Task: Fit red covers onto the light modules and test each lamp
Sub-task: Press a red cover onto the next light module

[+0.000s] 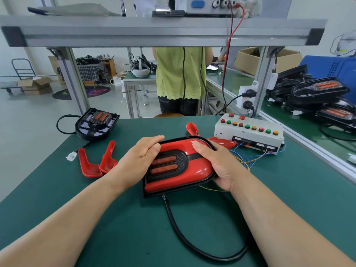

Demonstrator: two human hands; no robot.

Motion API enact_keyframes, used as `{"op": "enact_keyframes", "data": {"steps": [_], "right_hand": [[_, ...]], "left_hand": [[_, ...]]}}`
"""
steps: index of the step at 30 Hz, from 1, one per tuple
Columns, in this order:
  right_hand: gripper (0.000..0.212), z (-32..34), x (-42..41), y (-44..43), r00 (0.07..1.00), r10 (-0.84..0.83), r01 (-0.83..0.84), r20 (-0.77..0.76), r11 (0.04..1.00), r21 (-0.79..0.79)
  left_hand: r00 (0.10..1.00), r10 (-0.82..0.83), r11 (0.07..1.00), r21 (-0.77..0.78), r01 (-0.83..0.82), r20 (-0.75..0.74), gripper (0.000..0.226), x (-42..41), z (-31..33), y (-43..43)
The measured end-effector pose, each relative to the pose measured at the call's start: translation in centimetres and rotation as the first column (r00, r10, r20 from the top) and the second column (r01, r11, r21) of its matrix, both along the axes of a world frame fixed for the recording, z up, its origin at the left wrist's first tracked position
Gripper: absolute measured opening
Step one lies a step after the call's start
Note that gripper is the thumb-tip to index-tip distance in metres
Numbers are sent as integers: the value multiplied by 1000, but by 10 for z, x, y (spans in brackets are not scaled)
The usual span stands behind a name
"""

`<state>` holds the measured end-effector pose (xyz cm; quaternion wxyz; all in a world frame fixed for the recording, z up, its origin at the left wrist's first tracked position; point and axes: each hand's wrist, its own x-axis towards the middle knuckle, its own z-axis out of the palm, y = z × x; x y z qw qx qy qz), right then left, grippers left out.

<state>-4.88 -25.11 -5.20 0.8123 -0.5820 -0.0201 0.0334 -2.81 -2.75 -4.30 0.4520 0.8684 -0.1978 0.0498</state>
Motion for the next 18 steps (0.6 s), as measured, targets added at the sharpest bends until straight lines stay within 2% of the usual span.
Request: {"op": "enact_keyframes", "data": {"steps": [3,5,6,8,10,13,15,18], "right_hand": [[27,-1,1,-1,1000,-20,20,-19,1000,18],[23,-1,2,0,999,-27,28,-30,999,30],[25,-1,3,-1,999,-28,30,-36,999,39],[37,0,3,-2,998,-31,35,-52,997,65],[39,1,3,-4,998,-27,32,-63,996,83],[19,1,2,-4,997,27,-21,-78,996,86],[14,0,2,-3,995,58,-51,-81,995,81],[15,-1,2,-2,996,49,-43,-77,996,75]], "left_hand": [[998,17,998,-56,-21,-61,39,1,1,-4],[981,58,963,-249,-104,-184,43,1,8,-9],[959,30,917,-374,-139,-282,45,1,11,-9],[881,-143,826,-545,-145,-450,47,2,15,-5],[819,-226,805,-574,-147,-527,52,-1,16,2],[763,-290,762,-621,-180,-577,57,2,11,8],[726,-365,736,-658,-158,-583,56,3,10,7],[735,-373,746,-654,-125,-566,53,5,7,6]]}}
